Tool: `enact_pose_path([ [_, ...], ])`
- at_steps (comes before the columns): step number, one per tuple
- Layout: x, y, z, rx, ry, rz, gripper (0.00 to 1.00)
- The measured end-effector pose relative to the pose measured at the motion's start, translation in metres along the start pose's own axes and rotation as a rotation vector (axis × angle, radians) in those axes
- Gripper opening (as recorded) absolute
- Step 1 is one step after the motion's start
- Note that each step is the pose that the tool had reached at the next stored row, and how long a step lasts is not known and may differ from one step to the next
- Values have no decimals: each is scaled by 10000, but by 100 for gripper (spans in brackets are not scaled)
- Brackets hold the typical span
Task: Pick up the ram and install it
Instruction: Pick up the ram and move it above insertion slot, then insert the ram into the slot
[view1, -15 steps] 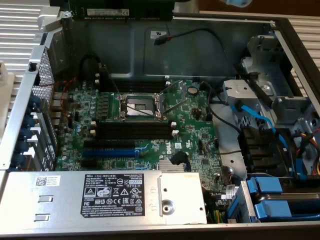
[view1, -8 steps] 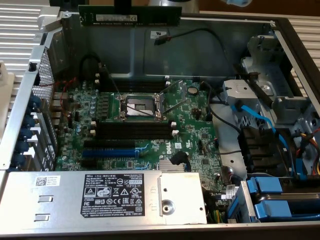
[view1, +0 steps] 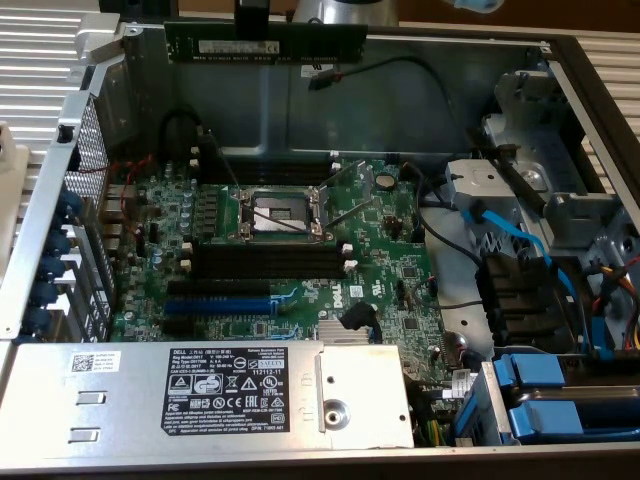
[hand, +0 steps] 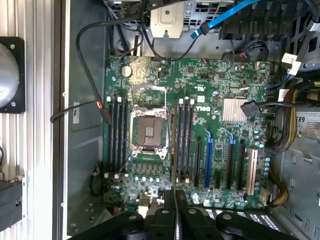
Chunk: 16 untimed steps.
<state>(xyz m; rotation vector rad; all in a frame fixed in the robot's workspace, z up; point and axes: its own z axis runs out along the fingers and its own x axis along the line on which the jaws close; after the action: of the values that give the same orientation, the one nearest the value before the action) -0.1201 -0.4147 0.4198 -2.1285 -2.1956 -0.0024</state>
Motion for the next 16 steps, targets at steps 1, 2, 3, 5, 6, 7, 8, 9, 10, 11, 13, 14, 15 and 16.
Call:
enact_pose_path([
  [1, 0, 0, 0, 0, 1, 1, 12],
  [2, 0, 0, 1, -1, 1, 2, 12],
  [3, 0, 0, 1, 0, 1, 2, 12],
  [5, 0, 0, 1, -1, 1, 2, 12],
  [6, 0, 0, 1, 0, -1, 2, 12],
  [7, 0, 0, 4, 0, 0, 2, 12],
  [8, 0, 1, 8, -3, 1, 1, 12],
  [9, 0, 1, 11, -3, 1, 1, 12],
  [10, -1, 1, 19, -3, 0, 2, 12],
  [11, -2, 2, 29, -4, -1, 1, 12],
  [13, -3, 3, 43, -3, -1, 1, 12],
  [14, -3, 3, 50, -3, -1, 1, 12],
  [15, -4, 3, 61, -6, -1, 2, 12],
  [16, -4, 4, 70, -10, -2, 2, 12],
])
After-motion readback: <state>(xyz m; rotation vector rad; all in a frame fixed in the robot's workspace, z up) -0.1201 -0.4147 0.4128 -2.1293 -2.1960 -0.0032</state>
